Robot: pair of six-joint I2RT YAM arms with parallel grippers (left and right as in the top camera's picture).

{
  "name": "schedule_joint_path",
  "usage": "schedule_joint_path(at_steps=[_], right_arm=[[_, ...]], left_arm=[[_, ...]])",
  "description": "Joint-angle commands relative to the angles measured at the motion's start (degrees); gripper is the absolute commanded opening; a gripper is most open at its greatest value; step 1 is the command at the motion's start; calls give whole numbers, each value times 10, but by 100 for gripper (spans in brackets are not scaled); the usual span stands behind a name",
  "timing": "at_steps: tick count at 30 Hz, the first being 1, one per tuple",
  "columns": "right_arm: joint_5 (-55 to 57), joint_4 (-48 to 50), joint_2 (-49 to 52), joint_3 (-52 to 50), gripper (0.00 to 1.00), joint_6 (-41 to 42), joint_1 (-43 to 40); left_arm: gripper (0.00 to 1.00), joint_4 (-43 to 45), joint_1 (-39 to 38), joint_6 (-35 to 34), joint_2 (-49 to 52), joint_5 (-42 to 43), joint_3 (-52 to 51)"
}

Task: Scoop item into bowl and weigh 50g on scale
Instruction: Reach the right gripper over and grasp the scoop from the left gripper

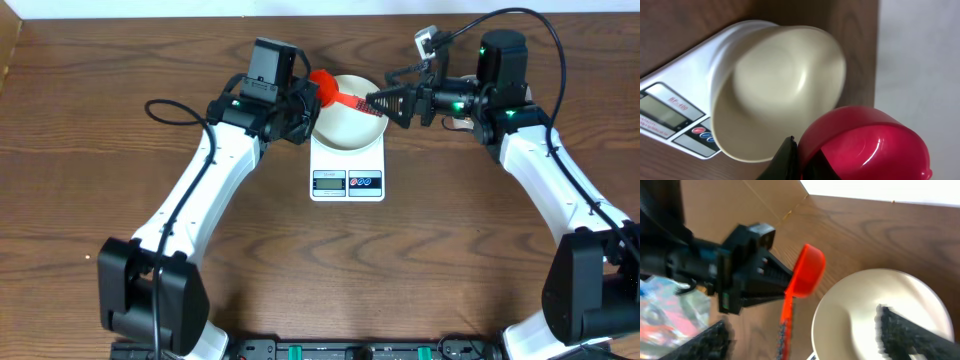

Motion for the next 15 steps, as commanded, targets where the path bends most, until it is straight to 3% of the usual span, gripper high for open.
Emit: schedule_joint_path(at_steps=[1,4,15], right_arm=[[-2,-5,14,10,60,10,25],[7,-9,16,10,46,30,32],[61,-52,17,10,28,108,39]], left_arm=[[7,-4,1,-37,12,-7,0],[7,-2,1,-37,12,-7,0],[7,-2,1,-37,12,-7,0]])
